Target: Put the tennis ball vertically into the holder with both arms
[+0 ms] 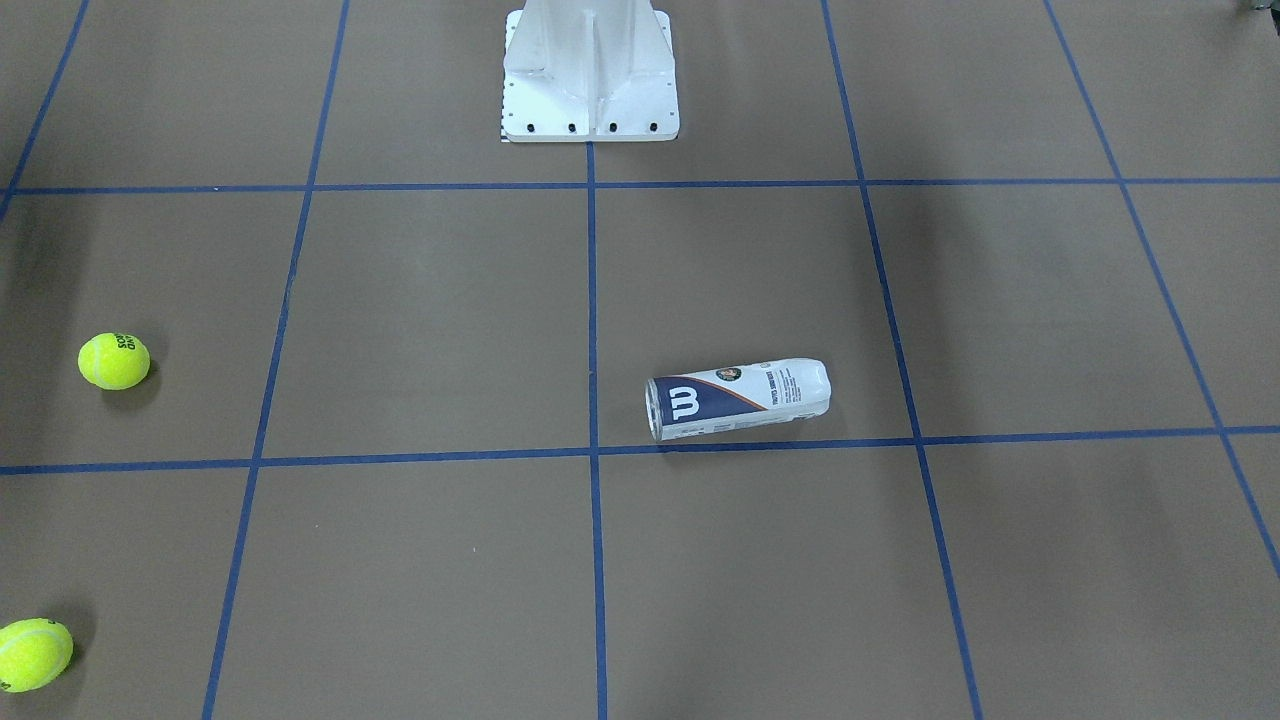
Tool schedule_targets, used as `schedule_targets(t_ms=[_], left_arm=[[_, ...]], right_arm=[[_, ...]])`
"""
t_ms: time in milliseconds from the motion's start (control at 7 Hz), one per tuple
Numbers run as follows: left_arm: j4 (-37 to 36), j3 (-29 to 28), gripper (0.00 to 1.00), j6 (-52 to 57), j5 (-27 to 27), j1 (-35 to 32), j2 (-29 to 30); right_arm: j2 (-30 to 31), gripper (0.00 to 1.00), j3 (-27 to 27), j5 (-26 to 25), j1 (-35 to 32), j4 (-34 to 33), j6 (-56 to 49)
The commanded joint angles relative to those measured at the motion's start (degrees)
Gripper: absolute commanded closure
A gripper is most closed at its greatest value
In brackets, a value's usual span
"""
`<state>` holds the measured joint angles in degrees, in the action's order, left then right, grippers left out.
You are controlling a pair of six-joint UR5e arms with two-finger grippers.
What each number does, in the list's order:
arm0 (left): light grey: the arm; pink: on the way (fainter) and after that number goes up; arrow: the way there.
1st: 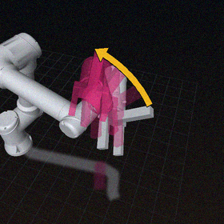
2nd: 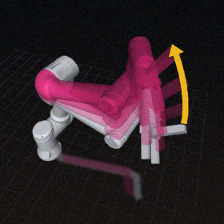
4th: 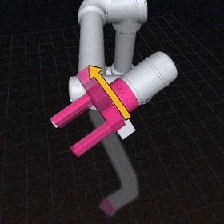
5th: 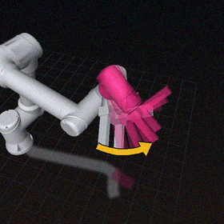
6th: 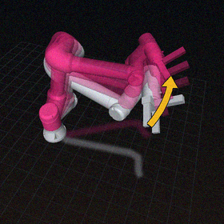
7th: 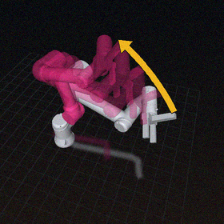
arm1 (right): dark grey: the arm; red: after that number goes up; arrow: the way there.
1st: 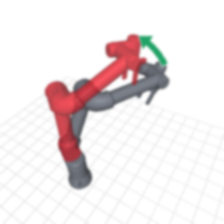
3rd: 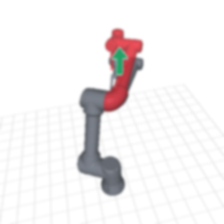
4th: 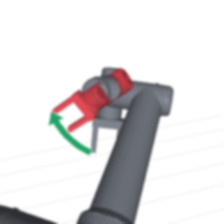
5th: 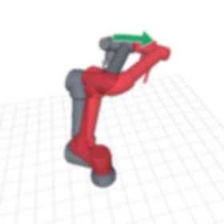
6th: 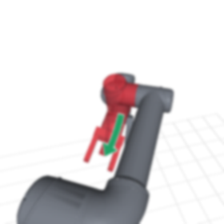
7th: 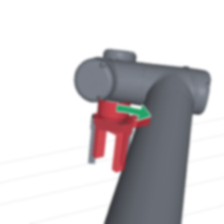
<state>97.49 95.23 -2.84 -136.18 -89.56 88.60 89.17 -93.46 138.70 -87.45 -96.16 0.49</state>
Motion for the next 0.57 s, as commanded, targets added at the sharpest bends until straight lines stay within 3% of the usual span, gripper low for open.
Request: schedule_targets(t_ms=[0,429], left_arm=[[0.1,0.0,0.00,0.0,0.0,0.0,0.0],[-0.1,1.3,0.00,-0.1,-0.1,-0.1,0.9]], right_arm=[[0.0,0.00,-0.1,0.0,-0.5,0.0,-0.1],[-0.3,0.00,0.0,0.0,-0.5,0.0,0.1]])
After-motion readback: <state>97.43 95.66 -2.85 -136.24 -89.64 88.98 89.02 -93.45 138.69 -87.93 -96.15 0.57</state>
